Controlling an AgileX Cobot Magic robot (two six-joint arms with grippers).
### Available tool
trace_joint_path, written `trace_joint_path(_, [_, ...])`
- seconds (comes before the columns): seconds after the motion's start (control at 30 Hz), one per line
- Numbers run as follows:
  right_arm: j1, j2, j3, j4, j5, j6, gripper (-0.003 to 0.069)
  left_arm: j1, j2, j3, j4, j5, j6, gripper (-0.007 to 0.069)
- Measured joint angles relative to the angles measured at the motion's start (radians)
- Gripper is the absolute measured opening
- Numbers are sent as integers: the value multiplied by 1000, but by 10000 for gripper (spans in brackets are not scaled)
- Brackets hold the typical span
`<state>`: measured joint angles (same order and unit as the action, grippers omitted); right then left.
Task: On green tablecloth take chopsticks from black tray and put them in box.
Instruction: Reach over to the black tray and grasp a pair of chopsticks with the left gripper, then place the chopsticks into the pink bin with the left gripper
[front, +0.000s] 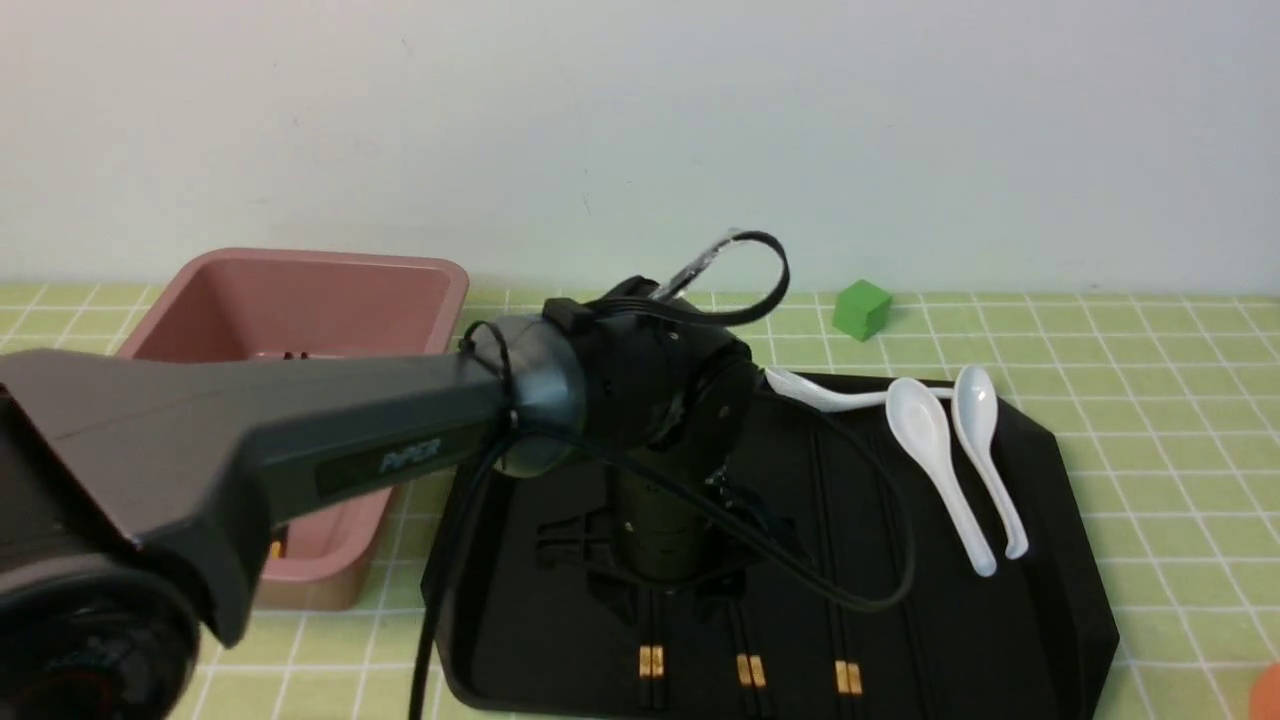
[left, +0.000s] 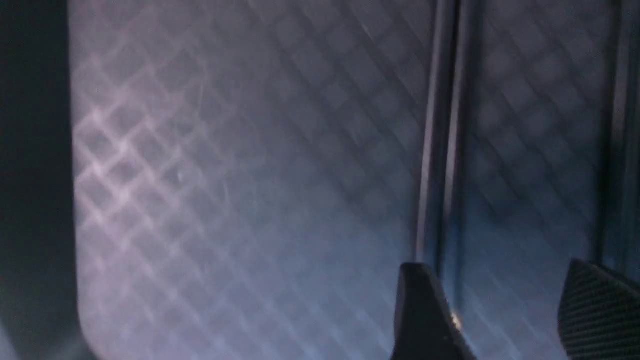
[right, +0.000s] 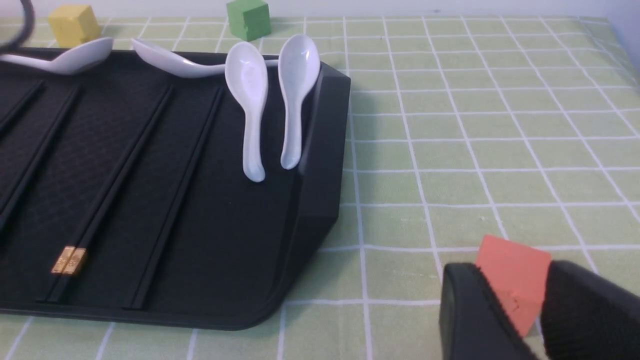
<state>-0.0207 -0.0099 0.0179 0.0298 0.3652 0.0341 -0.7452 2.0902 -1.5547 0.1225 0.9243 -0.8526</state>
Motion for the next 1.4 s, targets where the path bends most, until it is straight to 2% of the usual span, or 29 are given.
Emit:
trace_joint_path(0.33, [0,0,0,0,0,0,240,0,45,-9,45,-8,0,377])
trace_joint_path(0.43, [0,0,0,0,0,0,240,0,47,-9,39,-8,0,342])
trace_joint_path(0.47, [0,0,0,0,0,0,240,0,47,-11,30,-8,0,300])
trace_joint_path(0.5, [0,0,0,0,0,0,240,0,47,-11,30,-8,0,300])
trace_joint_path(0.63, [0,0,0,0,0,0,240,0,50,-18,19,22,0,111])
trace_joint_path(0.9, [0,0,0,0,0,1,240,1,-23,-45,-8,99,1,120])
trace_joint_path(1.03, [0,0,0,0,0,1,240,3,-143,-113,-23,155,70,120])
trace_joint_path(1.13, [0,0,0,0,0,1,240,50,-280,-178,-25,271,233,120])
trace_joint_path(1.17, [0,0,0,0,0,1,240,55,-287,-179,-25,271,233,120])
trace_joint_path(1.23, [0,0,0,0,0,1,240,136,-358,-179,-25,302,313,120])
trace_joint_path(1.33, [0,0,0,0,0,1,240,286,-397,-160,-24,313,353,120])
trace_joint_path(1.4, [0,0,0,0,0,1,240,320,-397,-150,-23,313,357,120])
